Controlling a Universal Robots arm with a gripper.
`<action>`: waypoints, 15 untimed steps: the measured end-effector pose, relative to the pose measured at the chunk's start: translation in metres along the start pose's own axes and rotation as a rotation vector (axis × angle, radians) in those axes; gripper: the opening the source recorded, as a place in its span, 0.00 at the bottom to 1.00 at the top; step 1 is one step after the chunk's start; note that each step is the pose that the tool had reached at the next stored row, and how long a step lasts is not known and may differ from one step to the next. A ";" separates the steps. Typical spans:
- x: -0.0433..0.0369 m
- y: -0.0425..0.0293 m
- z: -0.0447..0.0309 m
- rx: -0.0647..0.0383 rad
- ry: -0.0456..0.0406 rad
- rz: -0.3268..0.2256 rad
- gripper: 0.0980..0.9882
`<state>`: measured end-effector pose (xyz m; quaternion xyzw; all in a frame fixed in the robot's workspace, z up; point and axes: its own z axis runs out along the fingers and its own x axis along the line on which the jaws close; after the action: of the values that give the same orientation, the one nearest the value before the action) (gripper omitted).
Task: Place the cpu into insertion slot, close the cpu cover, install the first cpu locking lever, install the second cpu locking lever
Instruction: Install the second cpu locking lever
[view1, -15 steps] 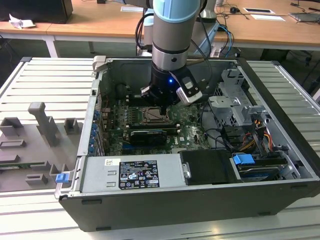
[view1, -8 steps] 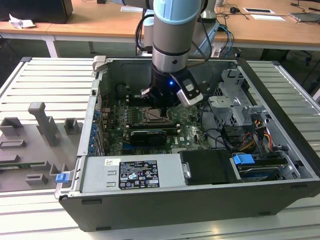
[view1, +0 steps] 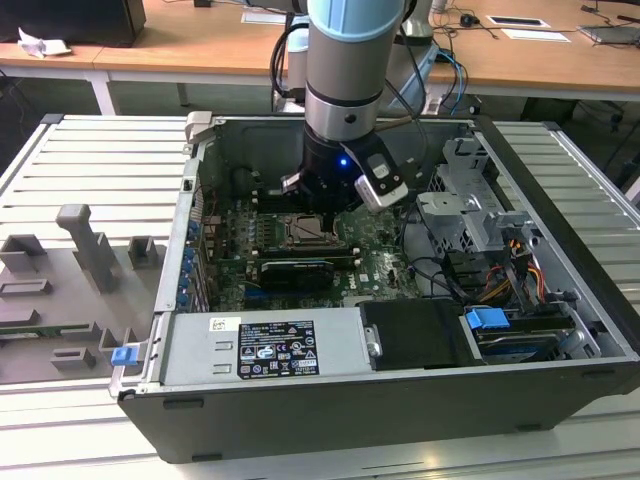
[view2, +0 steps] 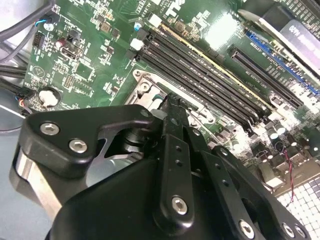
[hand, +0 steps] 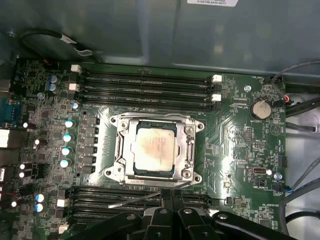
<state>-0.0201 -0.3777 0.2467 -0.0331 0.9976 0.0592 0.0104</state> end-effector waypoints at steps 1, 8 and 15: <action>0.0001 -0.0009 -0.0001 0.000 0.0000 0.000 0.01; 0.0005 -0.0068 -0.0043 0.000 0.0000 0.000 0.01; 0.0139 -0.0064 0.0002 -0.033 -0.0022 0.001 0.01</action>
<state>-0.0335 -0.3849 0.2454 -0.0328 0.9966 0.0754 0.0110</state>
